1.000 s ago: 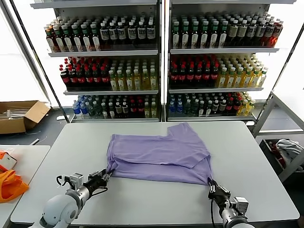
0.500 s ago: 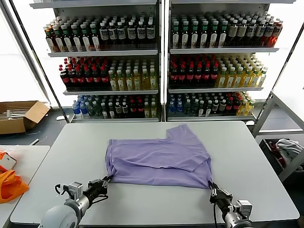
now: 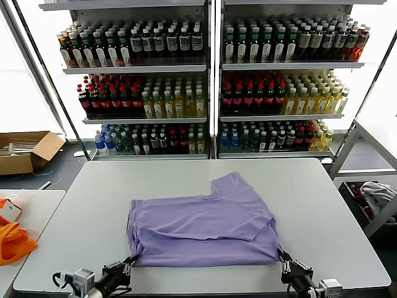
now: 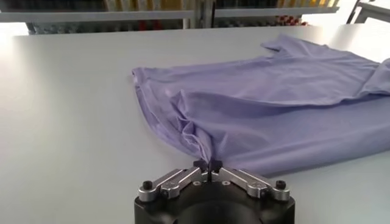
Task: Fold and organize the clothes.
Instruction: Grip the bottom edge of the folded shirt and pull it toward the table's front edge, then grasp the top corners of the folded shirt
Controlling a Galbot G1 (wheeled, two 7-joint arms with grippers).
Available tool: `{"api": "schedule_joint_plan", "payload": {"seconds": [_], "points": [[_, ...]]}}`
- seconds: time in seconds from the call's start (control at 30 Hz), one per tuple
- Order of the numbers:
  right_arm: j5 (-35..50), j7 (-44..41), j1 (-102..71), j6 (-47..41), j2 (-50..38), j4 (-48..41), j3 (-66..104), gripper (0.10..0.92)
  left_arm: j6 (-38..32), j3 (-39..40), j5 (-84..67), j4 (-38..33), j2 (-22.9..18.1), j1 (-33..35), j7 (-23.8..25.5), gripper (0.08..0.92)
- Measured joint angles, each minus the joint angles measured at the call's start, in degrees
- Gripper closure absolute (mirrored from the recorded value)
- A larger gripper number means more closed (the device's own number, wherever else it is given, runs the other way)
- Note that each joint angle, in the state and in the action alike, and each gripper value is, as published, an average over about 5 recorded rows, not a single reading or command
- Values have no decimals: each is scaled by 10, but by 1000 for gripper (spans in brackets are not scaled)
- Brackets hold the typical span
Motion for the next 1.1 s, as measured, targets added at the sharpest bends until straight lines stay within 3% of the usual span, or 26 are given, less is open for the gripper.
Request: {"api": "schedule_joint_plan", "payload": {"seconds": [0.13,0.4,0.8,0.9,1.1], "points": [[-8,-4,-14,-1,-1,17,7,813,1,-14,13,-20,-7,22,2,823],[-2,-21,-6,1,-6,29,35,580,-2,-51,27,-52,-4,37,12,590],[24,-110,127,-5,-40,-52,58,234,-25,-71,3,-28,31,-37,46,245],[29,-140,190,-19,-47,-92,43,207,-36,-60,-14,0,46,-74,59,191],[33,-185,335,-49,-48,-192,-19,203,-48,-26,-50,67,81,-160,76,177]]}}
